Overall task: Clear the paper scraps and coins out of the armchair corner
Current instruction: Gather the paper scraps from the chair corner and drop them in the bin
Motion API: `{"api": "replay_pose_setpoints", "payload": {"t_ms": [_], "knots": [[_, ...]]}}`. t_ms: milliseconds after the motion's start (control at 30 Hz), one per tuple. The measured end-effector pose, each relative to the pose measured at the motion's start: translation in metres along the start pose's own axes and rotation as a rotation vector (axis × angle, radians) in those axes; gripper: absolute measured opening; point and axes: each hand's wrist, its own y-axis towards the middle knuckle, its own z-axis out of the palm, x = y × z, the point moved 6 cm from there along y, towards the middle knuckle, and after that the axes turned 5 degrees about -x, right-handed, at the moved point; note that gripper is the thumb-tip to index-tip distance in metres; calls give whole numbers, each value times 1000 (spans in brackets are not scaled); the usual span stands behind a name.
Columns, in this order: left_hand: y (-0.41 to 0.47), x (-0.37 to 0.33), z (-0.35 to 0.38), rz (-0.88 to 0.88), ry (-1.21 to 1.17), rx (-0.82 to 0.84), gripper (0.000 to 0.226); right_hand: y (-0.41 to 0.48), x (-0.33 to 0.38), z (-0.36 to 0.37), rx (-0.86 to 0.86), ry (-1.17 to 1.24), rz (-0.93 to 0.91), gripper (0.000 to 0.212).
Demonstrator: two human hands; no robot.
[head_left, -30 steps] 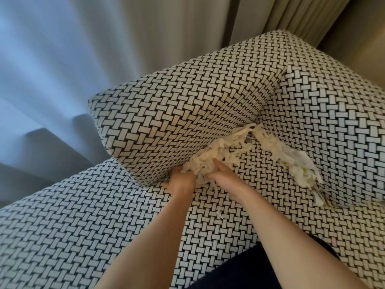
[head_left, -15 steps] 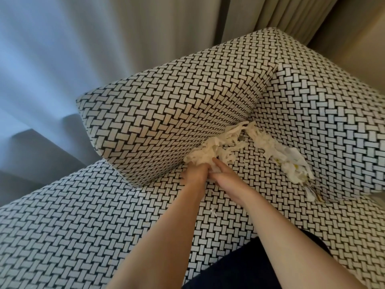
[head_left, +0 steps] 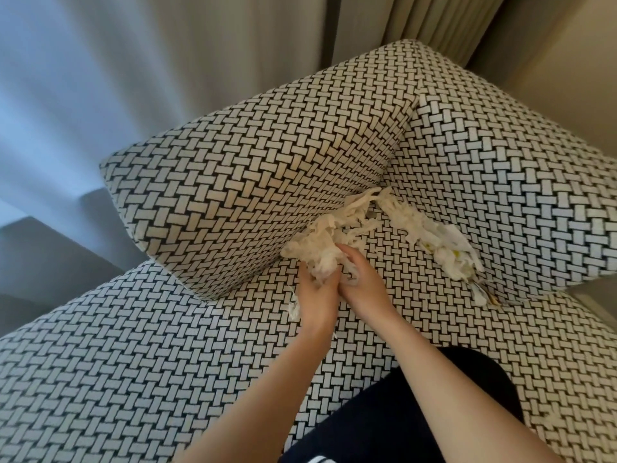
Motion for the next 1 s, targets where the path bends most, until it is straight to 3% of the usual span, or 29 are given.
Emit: {"api": "replay_pose_setpoints", "payload": {"t_ms": [133, 267, 367, 500, 700, 1000], "knots": [[-15, 14, -5, -15, 14, 58, 51, -18, -8, -4, -102, -67, -62, 53], [-25, 30, -12, -15, 53, 105, 32, -37, -23, -15, -238, -109, -52, 27], [-27, 41, -17, -35, 61, 110, 31, -49, -35, -26, -331, 70, 62, 9], [-28, 48, -15, -52, 76, 134, 43, -57, -52, -34, -363, 343, 325, 8], [-25, 40, -15, -31, 21, 127, 43, -63, -53, -47, -361, 602, 454, 12], [-43, 5, 37, 173, 223, 525, 37, -73, -31, -83, -330, 703, 447, 23]]}}
